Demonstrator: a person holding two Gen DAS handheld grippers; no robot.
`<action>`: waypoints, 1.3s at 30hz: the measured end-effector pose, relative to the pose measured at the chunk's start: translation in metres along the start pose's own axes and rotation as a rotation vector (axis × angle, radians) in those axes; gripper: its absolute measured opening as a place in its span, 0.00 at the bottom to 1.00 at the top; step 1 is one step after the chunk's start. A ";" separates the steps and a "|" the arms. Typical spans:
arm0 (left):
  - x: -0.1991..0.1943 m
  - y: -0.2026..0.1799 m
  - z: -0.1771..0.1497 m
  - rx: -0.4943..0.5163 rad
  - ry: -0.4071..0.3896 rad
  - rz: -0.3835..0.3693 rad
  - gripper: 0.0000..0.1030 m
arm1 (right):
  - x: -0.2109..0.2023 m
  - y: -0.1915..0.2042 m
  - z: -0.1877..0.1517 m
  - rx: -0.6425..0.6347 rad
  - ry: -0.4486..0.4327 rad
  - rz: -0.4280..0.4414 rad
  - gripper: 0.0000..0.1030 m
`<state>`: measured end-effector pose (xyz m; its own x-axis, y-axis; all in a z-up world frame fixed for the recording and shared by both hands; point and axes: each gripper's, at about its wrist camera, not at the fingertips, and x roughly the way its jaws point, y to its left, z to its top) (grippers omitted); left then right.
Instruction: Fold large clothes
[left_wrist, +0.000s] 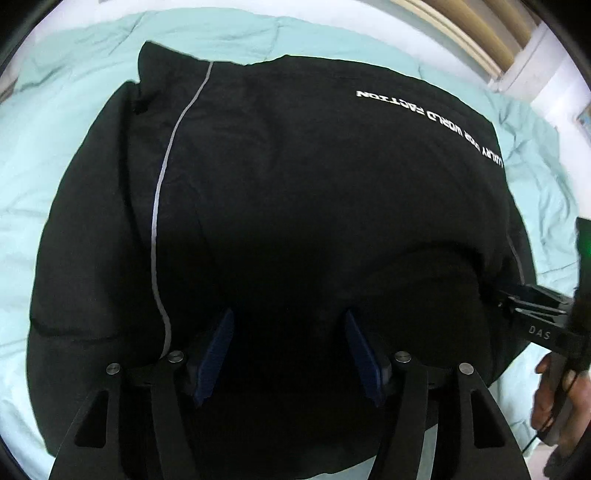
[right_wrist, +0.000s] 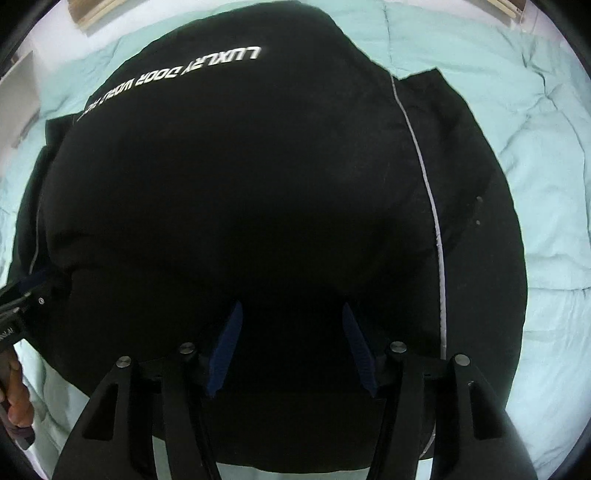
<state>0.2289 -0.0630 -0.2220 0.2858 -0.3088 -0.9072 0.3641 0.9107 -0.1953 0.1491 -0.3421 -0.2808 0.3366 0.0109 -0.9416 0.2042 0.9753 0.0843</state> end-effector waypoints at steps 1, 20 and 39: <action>-0.004 -0.004 0.001 0.008 0.003 0.016 0.63 | -0.002 0.001 0.001 -0.010 0.008 -0.008 0.57; 0.041 0.036 0.120 -0.199 0.053 -0.075 0.63 | 0.062 -0.045 0.126 0.160 0.025 0.141 0.66; -0.099 0.111 0.047 -0.248 -0.116 -0.097 0.64 | -0.059 -0.124 0.055 0.222 -0.106 0.096 0.81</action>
<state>0.2827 0.0562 -0.1364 0.3649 -0.4137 -0.8341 0.1705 0.9104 -0.3769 0.1542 -0.4753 -0.2176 0.4559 0.0668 -0.8875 0.3596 0.8983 0.2524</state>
